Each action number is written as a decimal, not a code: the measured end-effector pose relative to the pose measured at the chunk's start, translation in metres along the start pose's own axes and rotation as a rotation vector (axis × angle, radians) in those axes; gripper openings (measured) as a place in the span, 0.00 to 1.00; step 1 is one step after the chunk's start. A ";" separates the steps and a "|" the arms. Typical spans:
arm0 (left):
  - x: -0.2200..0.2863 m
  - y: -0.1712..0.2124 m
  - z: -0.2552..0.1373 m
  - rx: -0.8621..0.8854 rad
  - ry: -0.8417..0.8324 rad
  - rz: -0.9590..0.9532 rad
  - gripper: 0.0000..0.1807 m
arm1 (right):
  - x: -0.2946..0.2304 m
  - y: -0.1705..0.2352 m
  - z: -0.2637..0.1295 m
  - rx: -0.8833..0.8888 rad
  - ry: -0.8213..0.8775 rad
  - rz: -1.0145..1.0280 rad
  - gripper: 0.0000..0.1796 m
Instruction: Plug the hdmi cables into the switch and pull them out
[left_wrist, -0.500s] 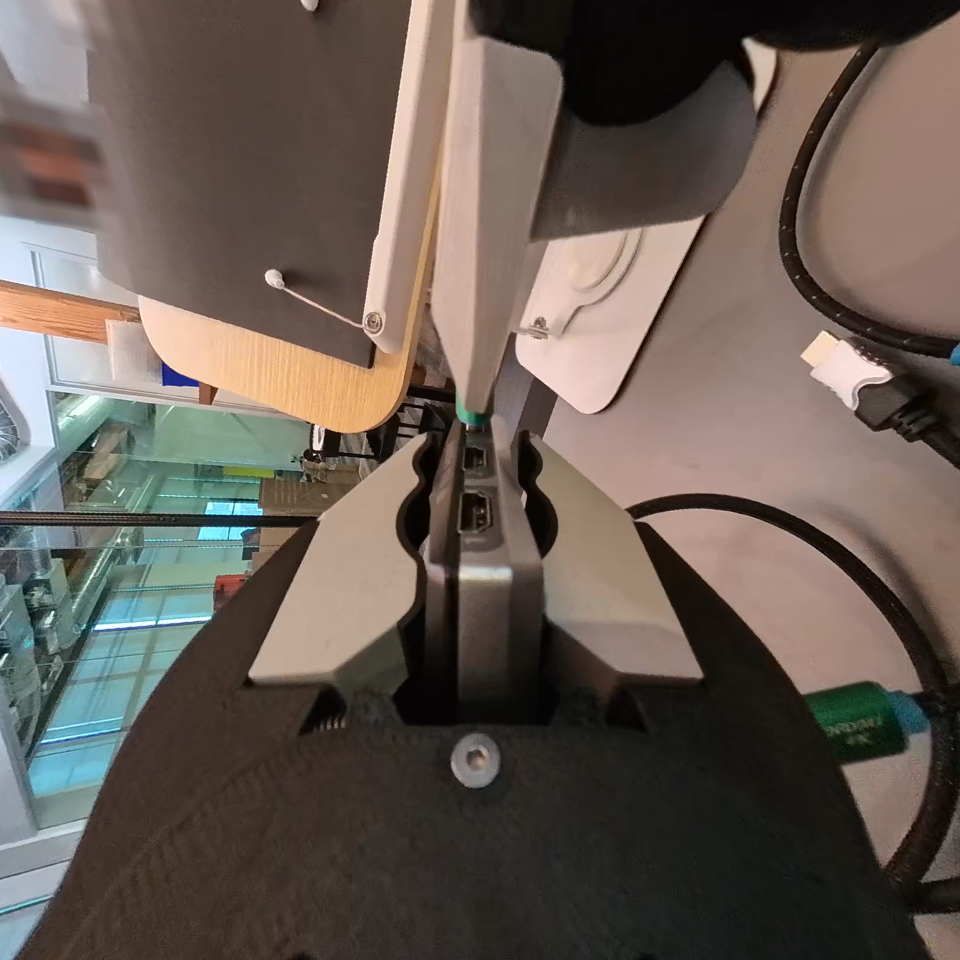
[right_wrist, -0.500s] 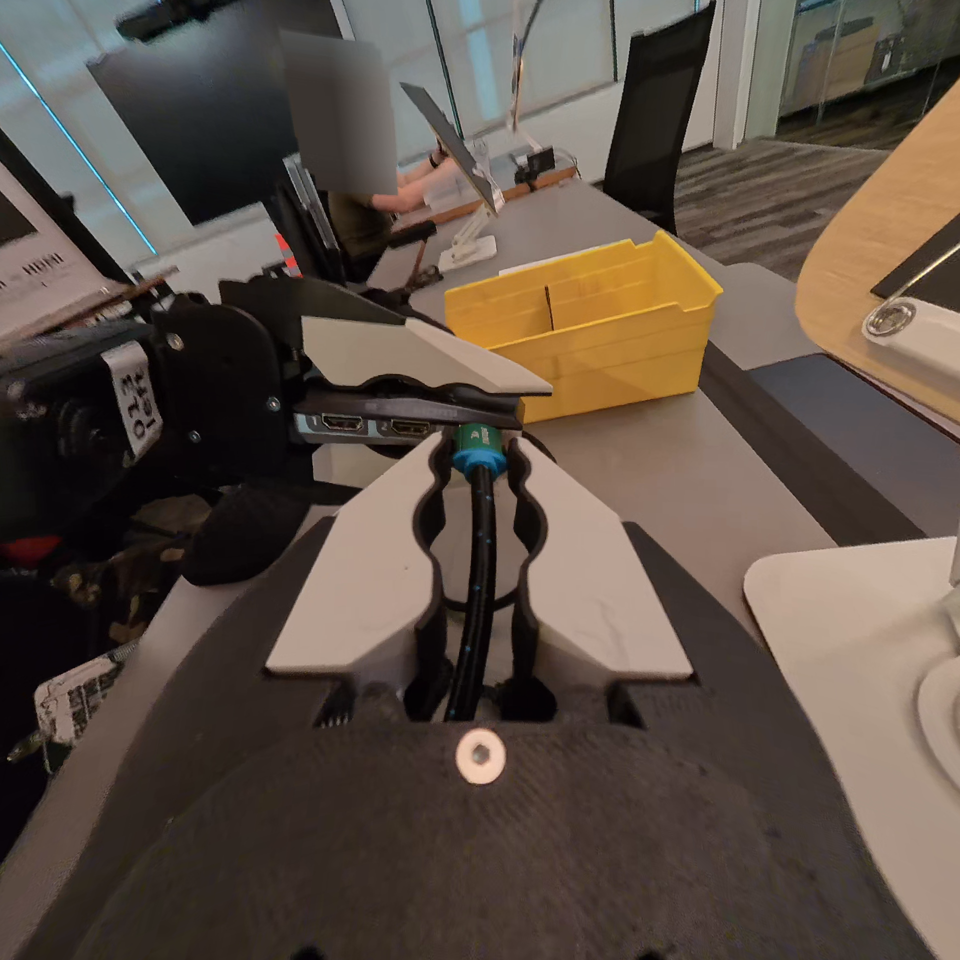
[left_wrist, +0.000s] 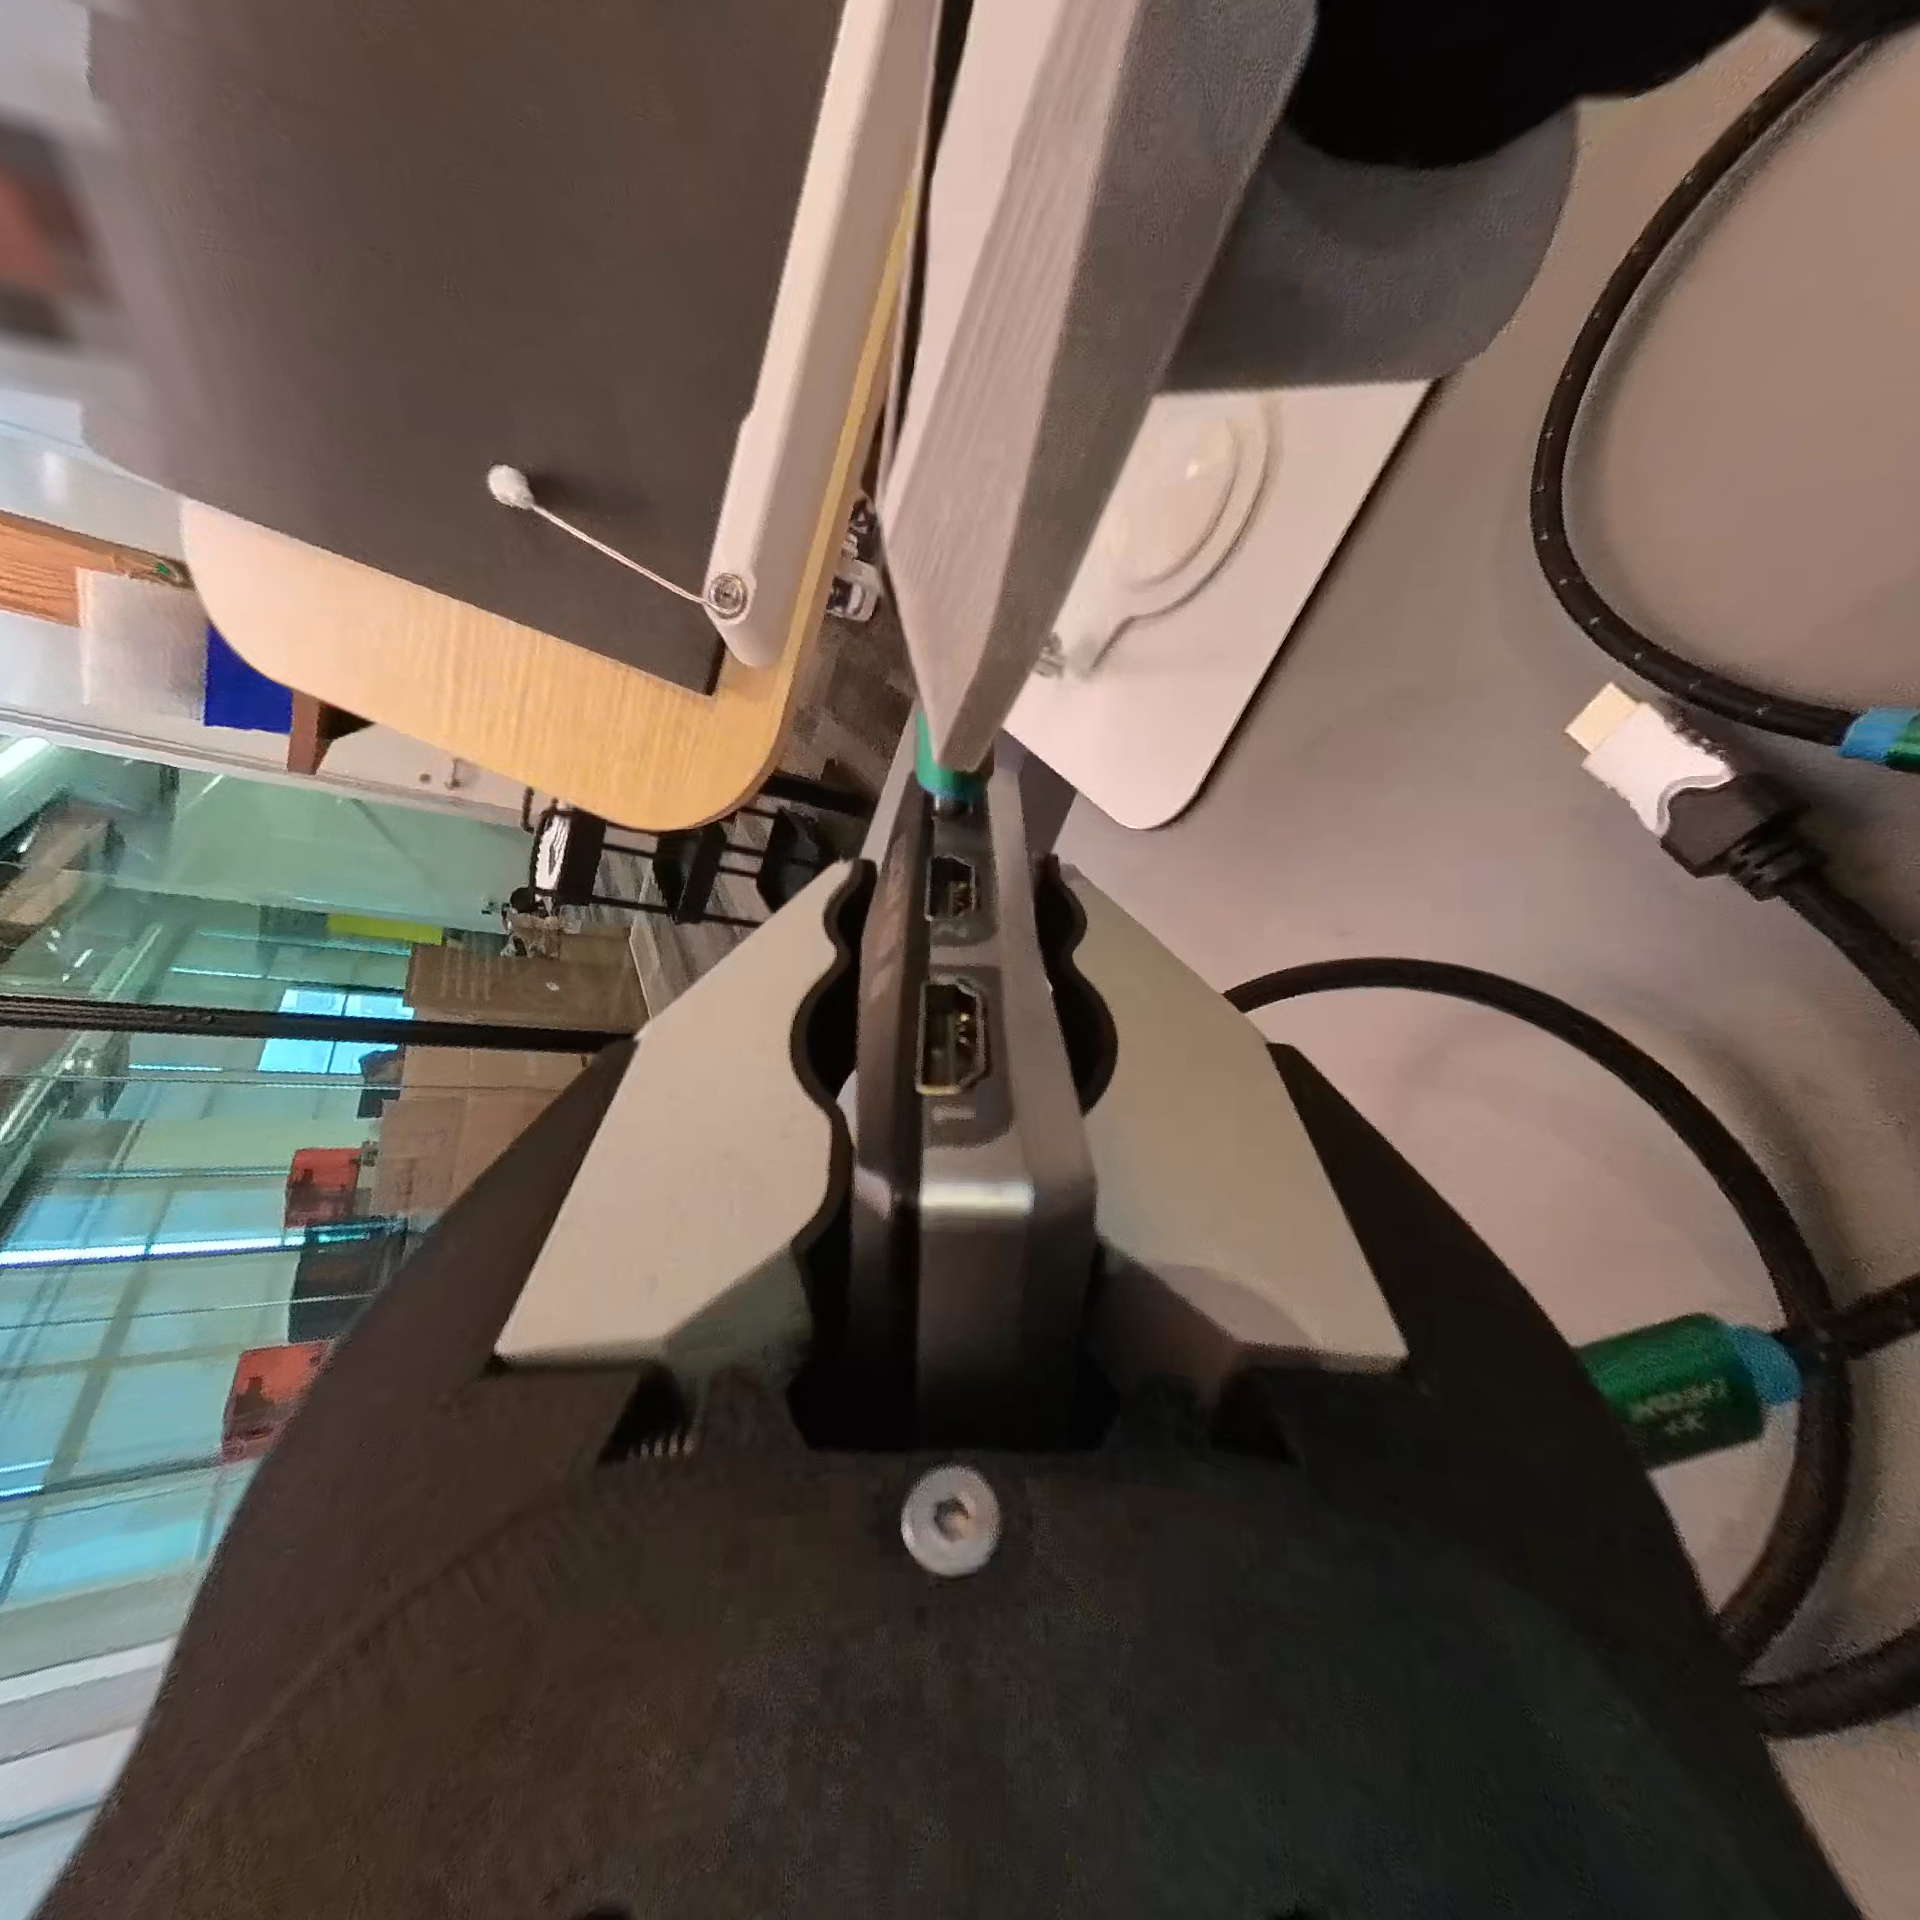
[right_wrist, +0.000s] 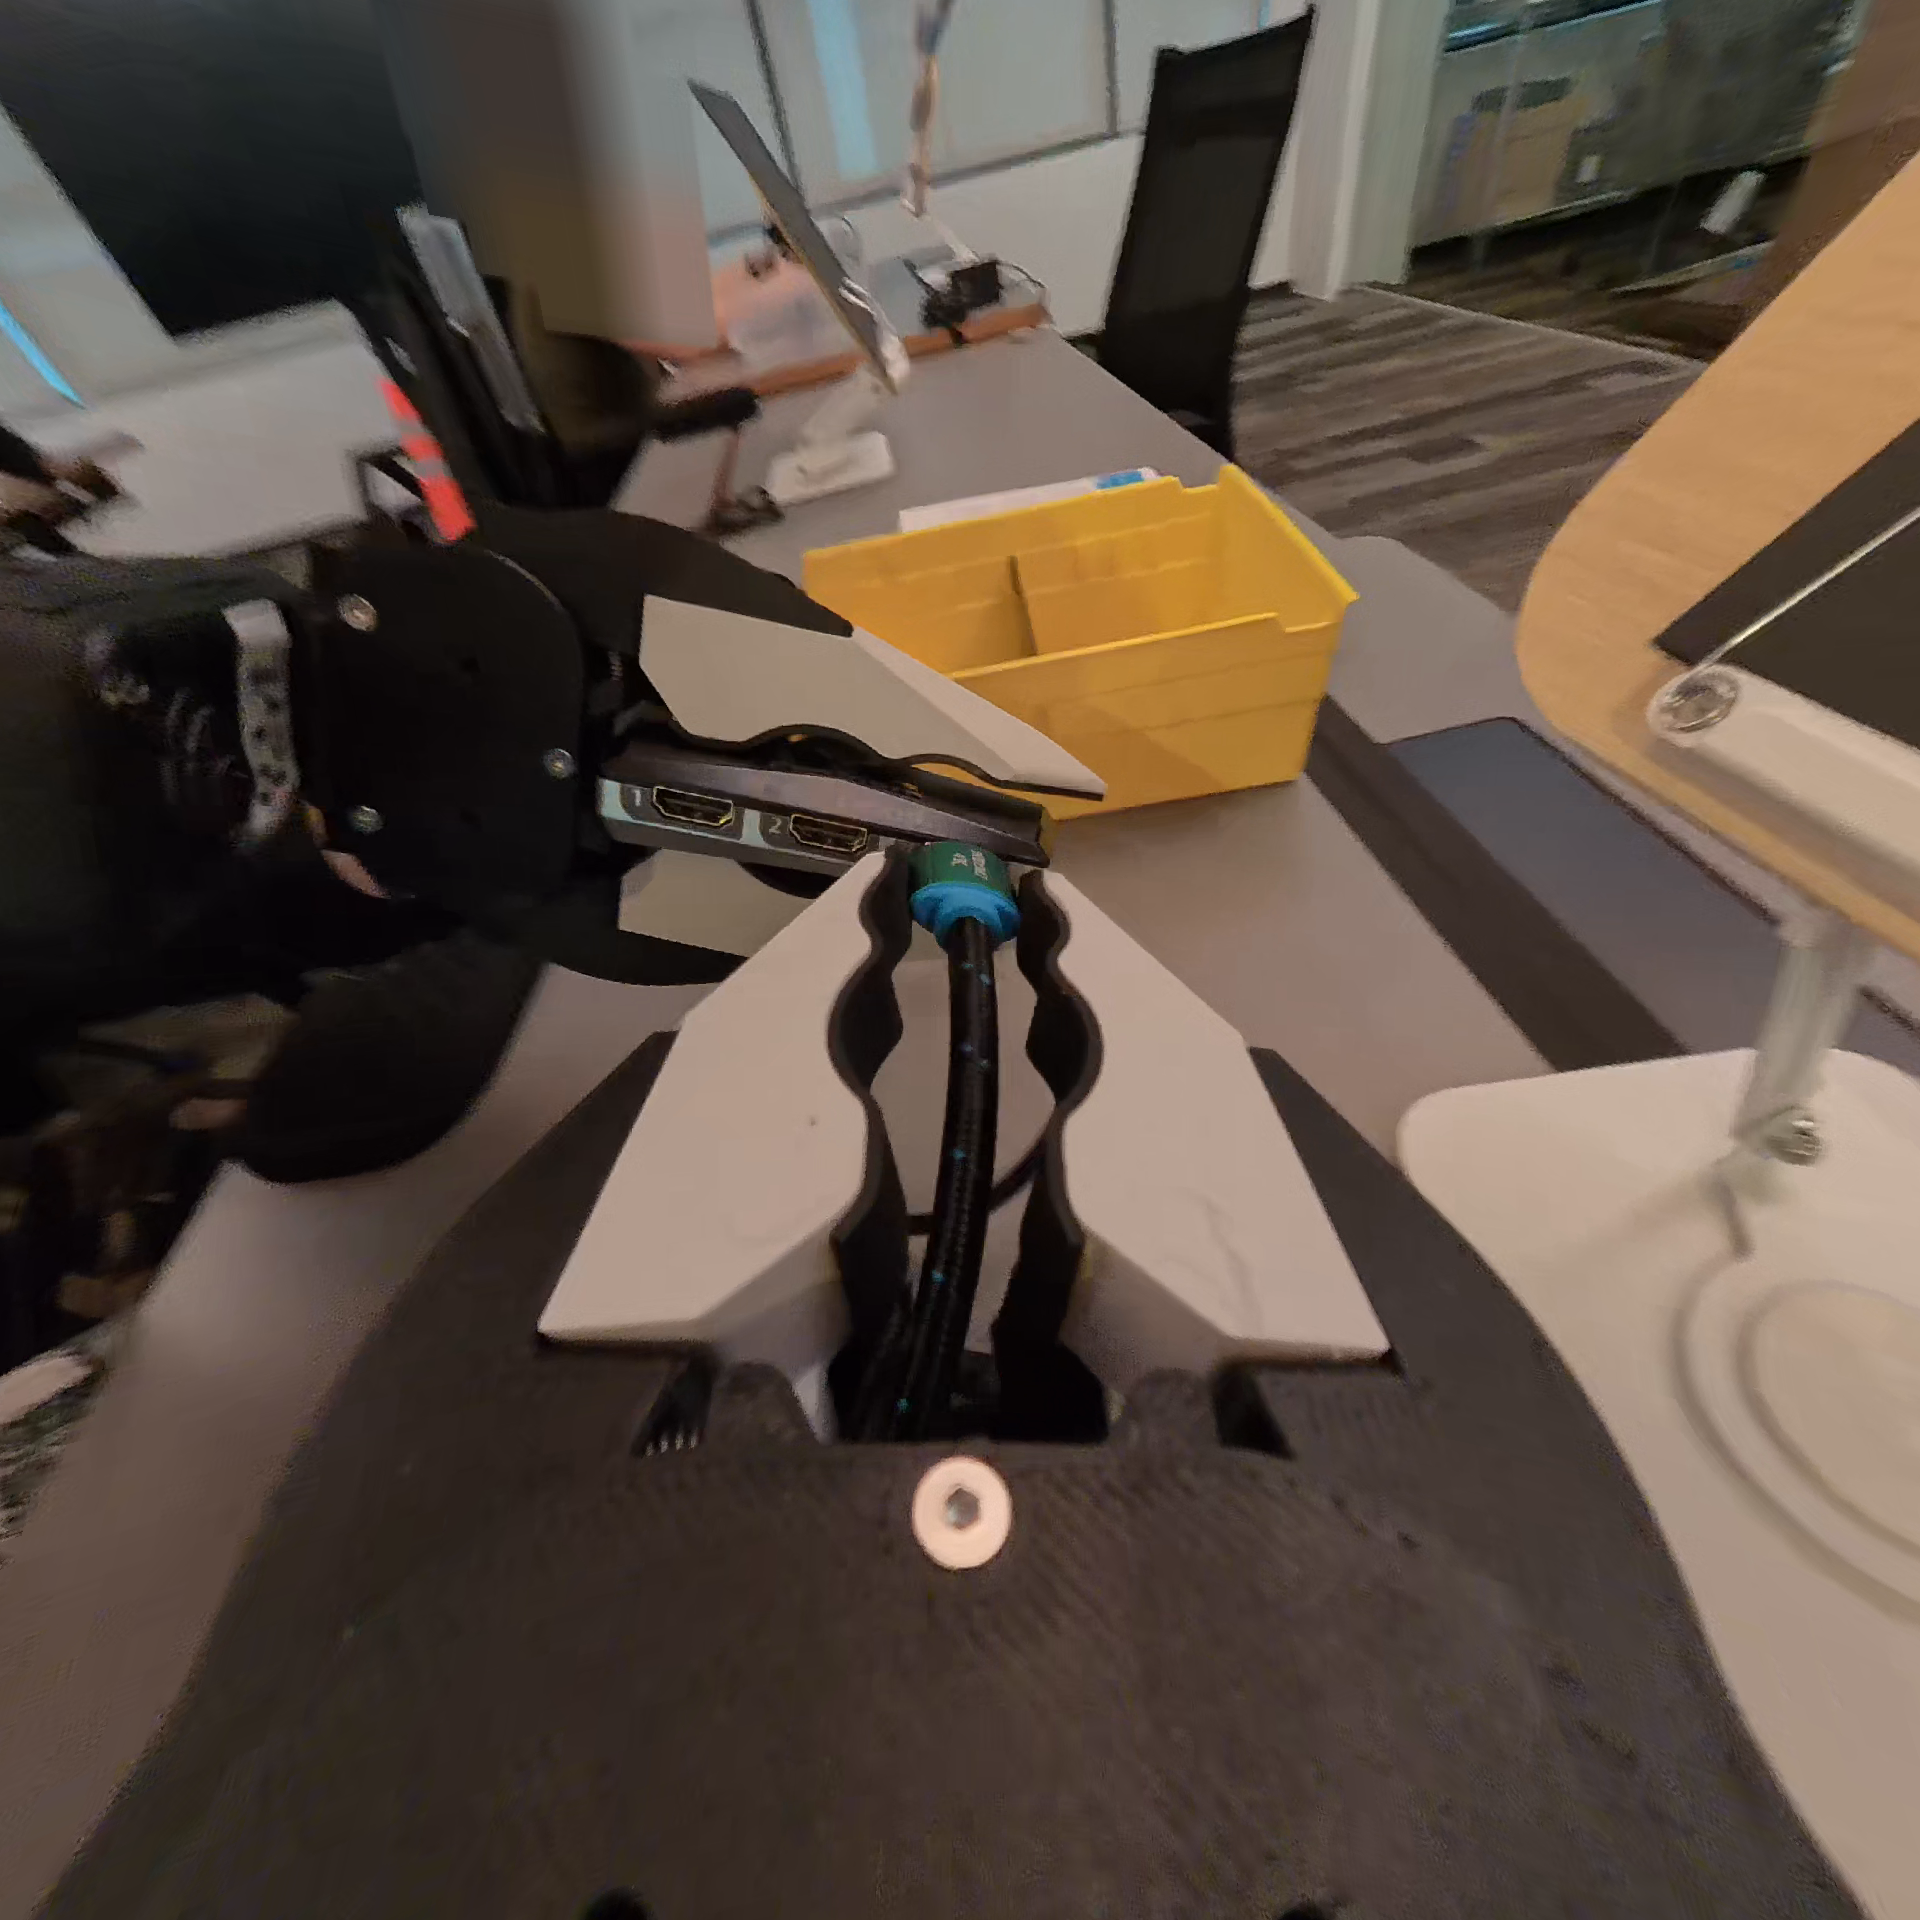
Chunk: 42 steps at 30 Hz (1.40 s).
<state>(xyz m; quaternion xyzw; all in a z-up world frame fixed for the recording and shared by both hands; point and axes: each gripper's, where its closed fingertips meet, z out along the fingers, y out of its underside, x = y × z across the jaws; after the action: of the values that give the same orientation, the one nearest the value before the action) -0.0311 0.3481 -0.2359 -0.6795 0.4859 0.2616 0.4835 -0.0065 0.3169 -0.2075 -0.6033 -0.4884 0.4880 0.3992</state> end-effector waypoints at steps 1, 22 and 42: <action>0.000 -0.002 -0.001 0.005 0.003 0.001 0.17 | -0.001 0.000 -0.002 0.019 -0.045 0.039 0.11; 0.000 0.008 0.004 0.006 0.022 -0.077 0.18 | 0.000 -0.002 0.000 -0.022 0.070 -0.049 0.10; -0.023 0.047 -0.005 -0.028 -0.010 -0.203 0.18 | 0.002 -0.025 -0.026 0.120 -0.056 0.112 0.10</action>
<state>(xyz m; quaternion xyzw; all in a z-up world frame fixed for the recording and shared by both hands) -0.0840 0.3503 -0.2342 -0.7307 0.4081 0.2215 0.5005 0.0139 0.3240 -0.1782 -0.5909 -0.4349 0.5544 0.3929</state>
